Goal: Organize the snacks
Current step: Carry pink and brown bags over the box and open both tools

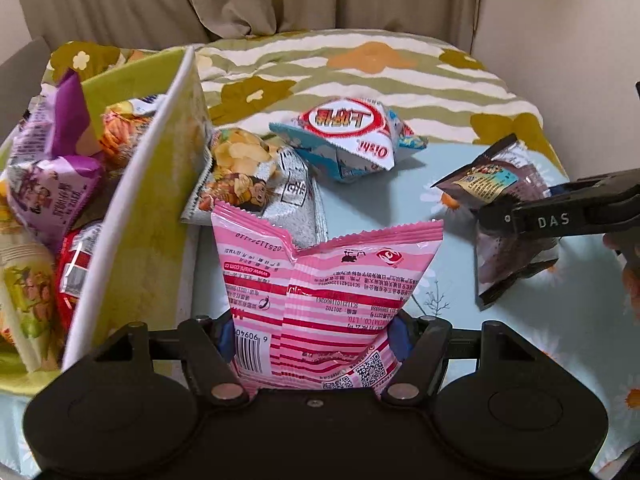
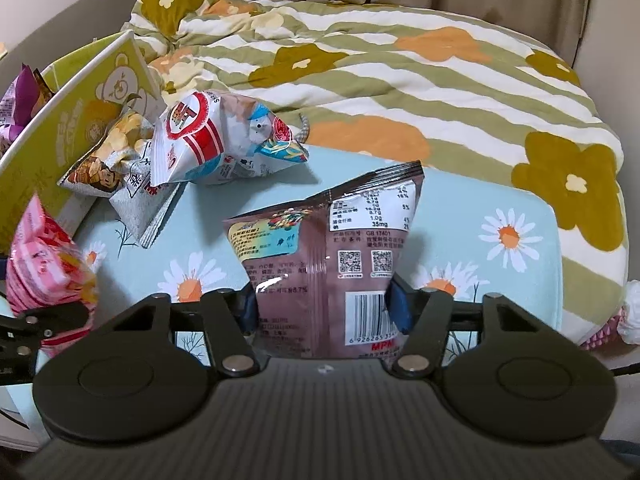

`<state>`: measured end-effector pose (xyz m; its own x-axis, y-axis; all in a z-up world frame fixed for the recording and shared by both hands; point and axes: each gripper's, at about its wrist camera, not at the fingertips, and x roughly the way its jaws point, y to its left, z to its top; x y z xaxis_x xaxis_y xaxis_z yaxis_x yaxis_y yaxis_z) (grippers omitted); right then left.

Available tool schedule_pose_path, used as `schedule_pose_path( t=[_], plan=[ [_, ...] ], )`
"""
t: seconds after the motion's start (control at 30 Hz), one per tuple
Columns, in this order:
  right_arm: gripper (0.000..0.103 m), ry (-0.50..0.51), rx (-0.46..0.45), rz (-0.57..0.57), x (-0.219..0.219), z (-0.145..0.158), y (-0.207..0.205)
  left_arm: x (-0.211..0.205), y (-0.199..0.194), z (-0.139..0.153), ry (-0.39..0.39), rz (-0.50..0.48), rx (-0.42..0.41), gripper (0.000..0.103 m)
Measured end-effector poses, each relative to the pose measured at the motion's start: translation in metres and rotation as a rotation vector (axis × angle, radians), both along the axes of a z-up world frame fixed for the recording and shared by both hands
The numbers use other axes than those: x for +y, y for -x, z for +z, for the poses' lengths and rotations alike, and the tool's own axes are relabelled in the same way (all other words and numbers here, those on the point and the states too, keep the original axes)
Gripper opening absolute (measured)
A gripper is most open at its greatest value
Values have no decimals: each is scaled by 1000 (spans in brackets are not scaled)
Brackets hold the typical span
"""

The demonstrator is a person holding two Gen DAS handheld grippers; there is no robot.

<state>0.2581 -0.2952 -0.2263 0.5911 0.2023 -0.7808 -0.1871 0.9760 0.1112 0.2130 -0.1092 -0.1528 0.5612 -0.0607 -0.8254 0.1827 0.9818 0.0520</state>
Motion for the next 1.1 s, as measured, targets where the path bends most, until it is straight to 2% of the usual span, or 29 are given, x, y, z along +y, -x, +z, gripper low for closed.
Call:
schedule_pose_path(
  t=[0.23,0.57,0.83,1.1],
  plan=[
    [71,-33,-45,-1,8,26,20,7,19,30,32,11,-59,72],
    [71,-94,-140,19,47,89,57,39,55,79,56,36,-153,72],
    [71,-151,-215,49,106,139,77,97,77,119,63,77,-247,72],
    [71,-179,-264,71,181,172,79,169,67,149,65,120,-300,72]
  ],
)
